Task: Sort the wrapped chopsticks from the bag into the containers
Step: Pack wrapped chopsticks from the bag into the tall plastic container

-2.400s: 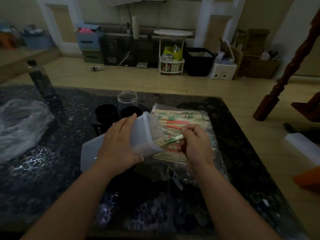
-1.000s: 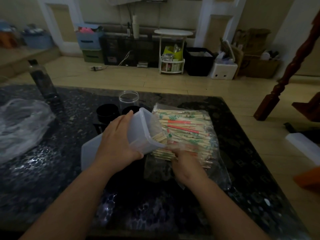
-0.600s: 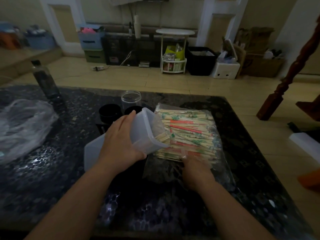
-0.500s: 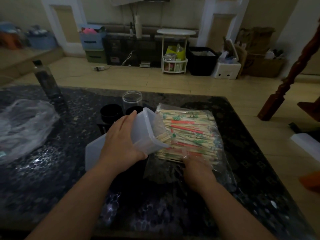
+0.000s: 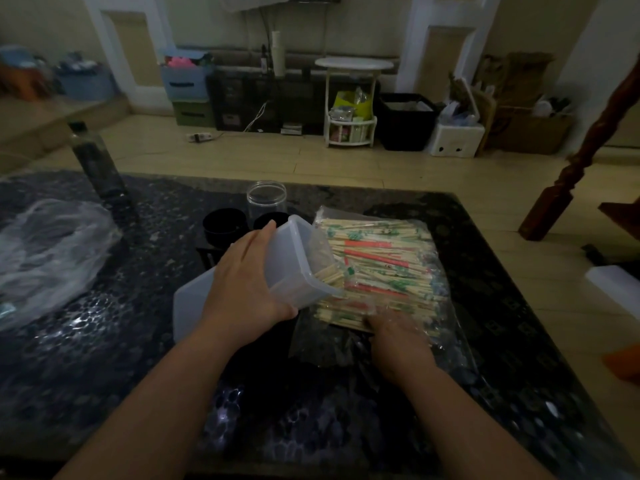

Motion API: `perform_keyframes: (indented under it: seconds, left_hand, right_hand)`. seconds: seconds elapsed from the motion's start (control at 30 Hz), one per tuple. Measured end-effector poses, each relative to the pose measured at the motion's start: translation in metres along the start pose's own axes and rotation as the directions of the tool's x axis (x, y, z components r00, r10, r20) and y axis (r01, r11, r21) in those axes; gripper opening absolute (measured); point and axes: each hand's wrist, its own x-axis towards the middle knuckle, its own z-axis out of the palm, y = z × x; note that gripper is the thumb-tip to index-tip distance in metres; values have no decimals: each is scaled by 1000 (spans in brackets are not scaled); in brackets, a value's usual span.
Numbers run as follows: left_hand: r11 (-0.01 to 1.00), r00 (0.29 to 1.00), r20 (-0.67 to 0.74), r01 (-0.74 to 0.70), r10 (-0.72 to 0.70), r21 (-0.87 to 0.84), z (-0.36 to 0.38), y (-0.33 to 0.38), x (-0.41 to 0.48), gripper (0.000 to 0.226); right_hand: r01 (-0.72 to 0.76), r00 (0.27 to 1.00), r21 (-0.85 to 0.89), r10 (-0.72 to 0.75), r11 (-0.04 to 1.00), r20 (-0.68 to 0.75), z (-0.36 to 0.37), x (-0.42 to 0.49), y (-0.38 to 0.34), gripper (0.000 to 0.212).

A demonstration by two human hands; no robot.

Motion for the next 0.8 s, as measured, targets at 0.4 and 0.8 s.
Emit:
perform_keyframes:
  seconds: [0.4, 0.8]
  left_hand:
    - [1000, 1000, 1, 1, -1, -7, 0, 2, -1, 129]
    - [1000, 1000, 10, 3, -3, -8, -1, 2, -1, 131]
  right_hand:
    - [-27, 1000, 15, 26, 1000, 13, 1, -1, 0, 49]
    - [-22, 998, 41, 24, 999, -51, 7, 0, 0, 45]
